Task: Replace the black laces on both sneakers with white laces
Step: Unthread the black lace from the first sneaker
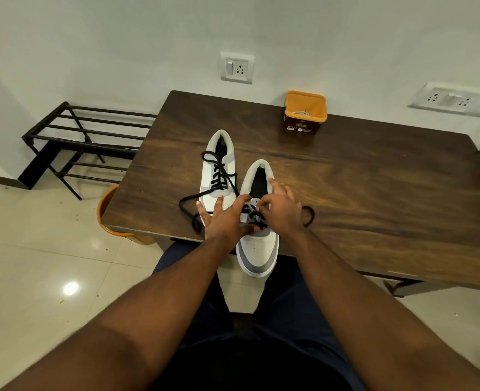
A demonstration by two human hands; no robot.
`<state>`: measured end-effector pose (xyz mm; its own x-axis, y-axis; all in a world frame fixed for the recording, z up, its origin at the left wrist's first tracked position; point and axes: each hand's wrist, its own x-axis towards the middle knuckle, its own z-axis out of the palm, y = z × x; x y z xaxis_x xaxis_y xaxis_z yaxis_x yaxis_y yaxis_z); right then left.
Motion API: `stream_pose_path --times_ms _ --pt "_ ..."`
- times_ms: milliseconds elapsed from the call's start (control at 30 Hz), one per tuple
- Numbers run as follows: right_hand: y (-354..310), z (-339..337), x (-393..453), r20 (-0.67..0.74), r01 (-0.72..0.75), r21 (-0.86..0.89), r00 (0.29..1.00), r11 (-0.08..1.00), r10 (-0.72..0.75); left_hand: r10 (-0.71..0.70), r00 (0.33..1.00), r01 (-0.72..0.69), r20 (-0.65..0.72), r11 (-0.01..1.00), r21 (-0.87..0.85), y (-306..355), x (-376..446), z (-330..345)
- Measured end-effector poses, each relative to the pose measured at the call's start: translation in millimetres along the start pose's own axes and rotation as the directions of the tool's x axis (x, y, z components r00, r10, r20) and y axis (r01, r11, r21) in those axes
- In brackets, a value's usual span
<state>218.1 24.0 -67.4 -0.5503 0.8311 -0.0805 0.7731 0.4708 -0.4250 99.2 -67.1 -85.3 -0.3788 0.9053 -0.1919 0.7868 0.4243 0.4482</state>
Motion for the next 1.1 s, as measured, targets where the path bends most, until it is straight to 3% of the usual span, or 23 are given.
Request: stream_pose_path --times_ms 100,200,267,333,367,433,533,600,667,733,833,933,1000,1100 --pt "9 -8 0 -0.009 -0.003 0.028 1.0 1.0 0.003 0.005 1.0 -0.005 -0.006 1.0 0.016 0 0 0" --pt "26 -21 1 -0.232 -0.014 0.192 0.971 0.981 0.06 0.008 1.0 -0.008 -0.008 1.0 -0.001 -1 -1 2" --pt "43 -36 3 -0.413 -0.097 0.405 0.868 0.909 0.276 0.0 1.0 0.0 -0.001 1.0 -0.007 -2 -1 3" --pt "61 -51 4 -0.477 -0.17 0.53 0.75 0.831 0.458 -0.003 1.0 0.003 -0.002 1.0 -0.002 -2 0 3" --pt "67 -56 5 -0.472 -0.198 0.537 0.735 0.82 0.487 0.0 1.0 0.0 -0.001 1.0 -0.002 0 -1 2" --pt "71 -58 6 -0.405 -0.213 0.493 0.802 0.844 0.439 0.004 1.0 -0.003 0.027 1.0 -0.023 5 -2 -1" --pt "63 -49 -4 -0.264 -0.166 0.214 0.939 0.963 0.221 -0.017 0.997 0.022 0.073 0.998 -0.06 19 1 -6" --pt "52 -38 -7 -0.124 -0.033 0.107 0.991 0.994 0.046 -0.043 0.997 0.046 0.067 0.998 -0.051 29 6 -7" --pt "44 -25 -4 0.085 0.063 0.072 0.994 0.995 -0.069 -0.046 0.997 0.045 0.062 0.999 0.007 36 13 -6" --pt "37 -14 -2 0.239 0.101 -0.022 0.967 0.995 -0.092 -0.052 0.996 0.046 0.075 0.996 0.077 41 19 -8" --pt "34 -6 -1 0.22 0.059 0.026 0.973 0.998 -0.063 -0.02 0.999 0.019 0.029 0.999 0.034 43 24 -10" --pt "33 -3 -3 0.158 0.055 0.111 0.985 0.992 -0.073 0.059 0.981 -0.08 -0.183 0.991 -0.109 29 14 3" --pt "35 -1 -4 0.162 0.068 0.138 0.983 0.988 -0.09 -0.056 0.949 -0.034 -0.309 0.959 -0.28 19 1 17" --pt "37 3 -6 0.138 0.073 0.196 0.985 0.978 -0.101 -0.26 0.895 0.084 -0.364 0.897 -0.434 16 -10 31"
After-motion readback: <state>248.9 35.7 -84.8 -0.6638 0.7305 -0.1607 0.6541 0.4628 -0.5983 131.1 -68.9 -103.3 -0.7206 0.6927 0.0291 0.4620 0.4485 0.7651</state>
